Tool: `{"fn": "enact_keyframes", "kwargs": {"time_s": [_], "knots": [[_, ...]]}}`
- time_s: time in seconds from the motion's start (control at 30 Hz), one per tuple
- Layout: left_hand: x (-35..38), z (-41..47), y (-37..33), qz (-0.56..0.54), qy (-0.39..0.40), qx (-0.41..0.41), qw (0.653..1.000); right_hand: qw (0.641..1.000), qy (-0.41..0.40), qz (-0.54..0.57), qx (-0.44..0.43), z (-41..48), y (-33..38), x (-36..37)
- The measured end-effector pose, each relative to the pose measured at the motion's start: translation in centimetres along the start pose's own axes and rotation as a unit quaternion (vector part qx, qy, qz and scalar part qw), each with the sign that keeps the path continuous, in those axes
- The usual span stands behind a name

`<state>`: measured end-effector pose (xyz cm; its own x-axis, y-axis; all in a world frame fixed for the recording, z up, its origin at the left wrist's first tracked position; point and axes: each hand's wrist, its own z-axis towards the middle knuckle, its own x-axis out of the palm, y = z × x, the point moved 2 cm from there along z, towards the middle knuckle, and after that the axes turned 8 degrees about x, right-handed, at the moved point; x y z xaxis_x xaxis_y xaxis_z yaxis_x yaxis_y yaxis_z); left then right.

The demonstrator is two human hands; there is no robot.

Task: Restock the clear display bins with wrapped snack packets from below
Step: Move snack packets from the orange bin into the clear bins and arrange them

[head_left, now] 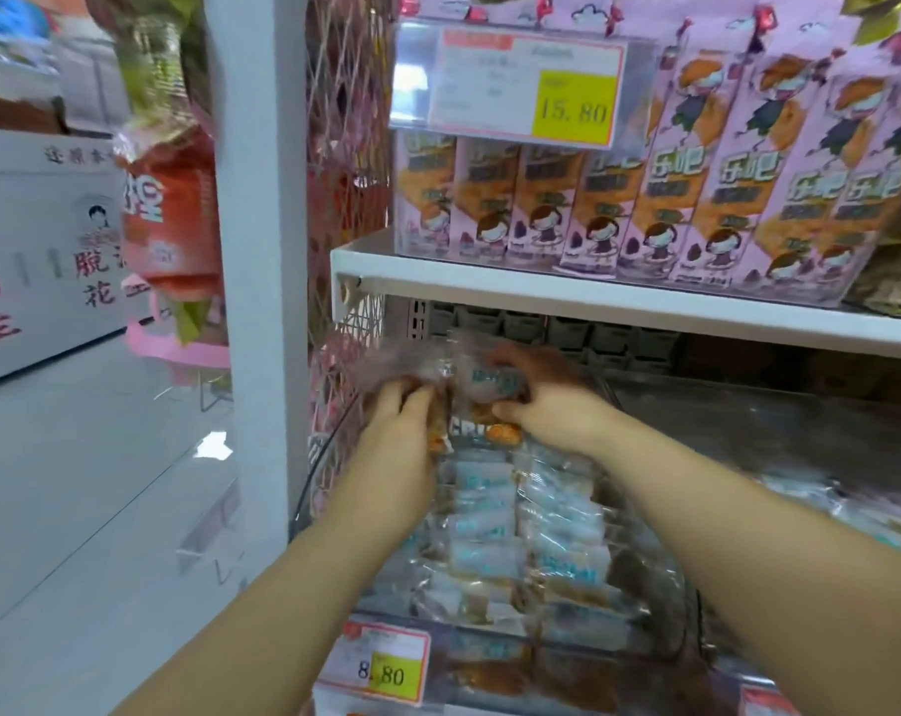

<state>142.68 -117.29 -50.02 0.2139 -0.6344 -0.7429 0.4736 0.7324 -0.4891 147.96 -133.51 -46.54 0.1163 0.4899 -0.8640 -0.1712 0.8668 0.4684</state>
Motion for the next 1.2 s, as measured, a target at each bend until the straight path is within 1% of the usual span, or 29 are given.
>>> {"fn": "enact_keyframes", "kwargs": {"time_s": [0.13,0.17,0.27,0.37,0.43,0.5,0.57,0.7,0.77,0.83,0.93,1.0,1.1,1.17,1.2], "knots": [[0.3,-0.3,0.6,0.011,0.009,0.013,1.0,0.994,0.1,-0.017,0.031,-0.4,0.1,-1.0],[0.4,-0.3,0.8,0.015,0.008,0.018,1.0,0.993,0.11,-0.015,0.036,-0.5,0.3,-1.0],[0.9,-0.1,1.1,0.039,0.002,0.023,0.999,0.995,0.093,-0.014,0.036,-1.5,1.0,0.2],[1.1,0.0,1.2,0.062,0.002,0.019,0.998,0.999,0.018,0.01,0.05,-2.6,1.2,1.9],[1.2,0.0,1.3,0.073,0.002,0.027,0.997,0.997,-0.013,0.029,0.071,-2.9,1.2,2.0],[1.1,-0.1,1.6,0.088,0.004,0.037,0.995,0.996,-0.002,0.04,0.082,-2.7,1.2,1.9],[1.0,-0.2,1.7,0.095,0.004,0.046,0.994,0.994,0.025,0.06,0.089,-2.2,1.8,1.8],[1.1,-0.3,1.7,0.098,0.007,0.054,0.994,0.988,0.067,0.053,0.126,-1.2,2.5,2.1],[1.0,-0.3,1.8,0.094,0.002,0.056,0.994,0.988,0.065,0.069,0.124,-1.2,2.4,2.5],[1.0,-0.4,1.9,0.084,-0.002,0.063,0.994,0.99,0.037,0.086,0.109,-1.3,1.8,2.7],[0.9,-0.5,2.0,0.088,-0.007,0.07,0.994,0.995,0.008,0.057,0.076,-0.9,0.9,2.9],[0.9,-0.6,1.9,0.09,-0.011,0.072,0.993,0.997,0.02,0.025,0.075,-0.4,0.4,3.7],[0.9,-0.6,1.8,0.106,0.002,0.079,0.991,0.993,0.055,-0.046,0.097,-0.3,0.1,4.4],[0.8,-0.7,1.7,0.112,0.006,0.081,0.99,0.989,0.026,-0.107,0.102,-1.2,0.5,3.7],[0.7,-0.7,1.6,0.113,0.007,0.078,0.99,0.986,-0.013,-0.141,0.091,-1.8,0.9,3.3]]}}
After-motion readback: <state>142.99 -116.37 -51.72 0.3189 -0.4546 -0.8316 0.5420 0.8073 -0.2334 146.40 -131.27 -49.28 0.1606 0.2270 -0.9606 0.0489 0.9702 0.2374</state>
